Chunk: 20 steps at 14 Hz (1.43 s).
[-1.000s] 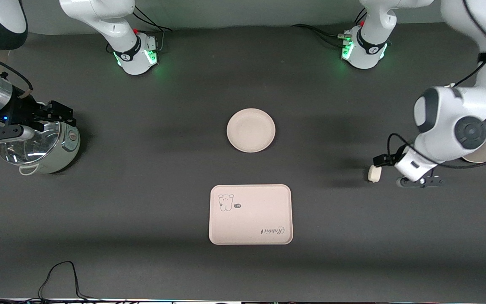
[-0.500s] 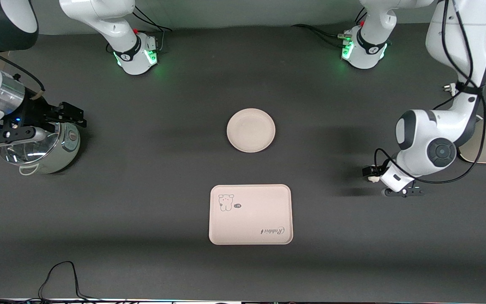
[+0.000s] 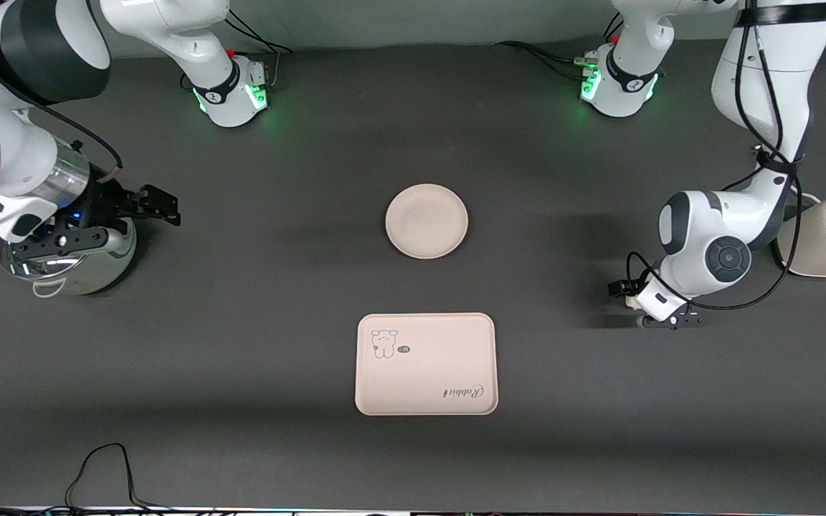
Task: Place bun in plate and plate on tray
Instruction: 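Close the left gripper on the bun and lift it, then carry the bun with the left gripper over the white plate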
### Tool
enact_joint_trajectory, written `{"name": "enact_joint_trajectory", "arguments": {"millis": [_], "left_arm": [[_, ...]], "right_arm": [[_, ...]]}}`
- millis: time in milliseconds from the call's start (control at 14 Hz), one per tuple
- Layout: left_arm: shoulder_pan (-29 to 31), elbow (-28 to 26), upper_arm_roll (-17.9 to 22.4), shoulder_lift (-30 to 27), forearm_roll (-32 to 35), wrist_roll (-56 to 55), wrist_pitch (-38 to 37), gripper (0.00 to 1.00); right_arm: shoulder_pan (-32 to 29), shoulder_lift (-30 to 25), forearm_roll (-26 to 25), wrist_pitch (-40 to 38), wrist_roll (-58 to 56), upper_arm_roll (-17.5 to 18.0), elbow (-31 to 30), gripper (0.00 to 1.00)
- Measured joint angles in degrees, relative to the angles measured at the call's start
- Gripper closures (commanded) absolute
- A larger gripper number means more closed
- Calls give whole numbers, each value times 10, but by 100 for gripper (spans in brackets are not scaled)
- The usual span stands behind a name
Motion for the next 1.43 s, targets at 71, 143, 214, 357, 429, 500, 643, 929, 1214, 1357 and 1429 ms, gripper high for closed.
{"name": "enact_joint_trajectory", "arguments": {"millis": [71, 143, 214, 357, 429, 500, 643, 929, 1214, 1357, 1429], "left_arm": [[0, 0, 0, 0, 0, 0, 0, 47], [0, 0, 0, 0, 0, 0, 0, 70], [0, 0, 0, -1, 0, 0, 0, 83], [0, 0, 0, -1, 0, 0, 0, 87], [0, 0, 0, -3, 0, 0, 0, 87], [0, 0, 0, -6, 0, 1, -1, 87], [0, 1, 0, -23, 0, 1, -20, 86], [3, 6, 6, -142, 0, 1, -158, 83], [17, 22, 24, -297, 0, 5, -317, 83], [26, 52, 35, -351, 0, 13, -400, 83], [30, 71, 42, -369, 0, 16, -438, 83]], "right_arm": [[4, 2, 0, 0, 8, 0, 0, 0], [7, 4, 0, 1, 11, 0, 0, 0], [10, 6, 0, 1, 12, 0, 0, 0], [17, 10, 0, 5, 12, 0, 0, 0], [21, 11, 0, 7, 13, 0, 0, 0], [24, 11, 0, 8, 14, 0, 0, 0], [29, 12, 0, 9, 15, 1, 0, 0], [37, 15, 0, 10, 15, 1, -1, 0], [37, 20, 1, 14, 16, 1, -1, 0], [37, 23, 1, 18, 16, 1, -1, 0], [37, 24, 2, 20, 16, 1, -1, 0]]}}
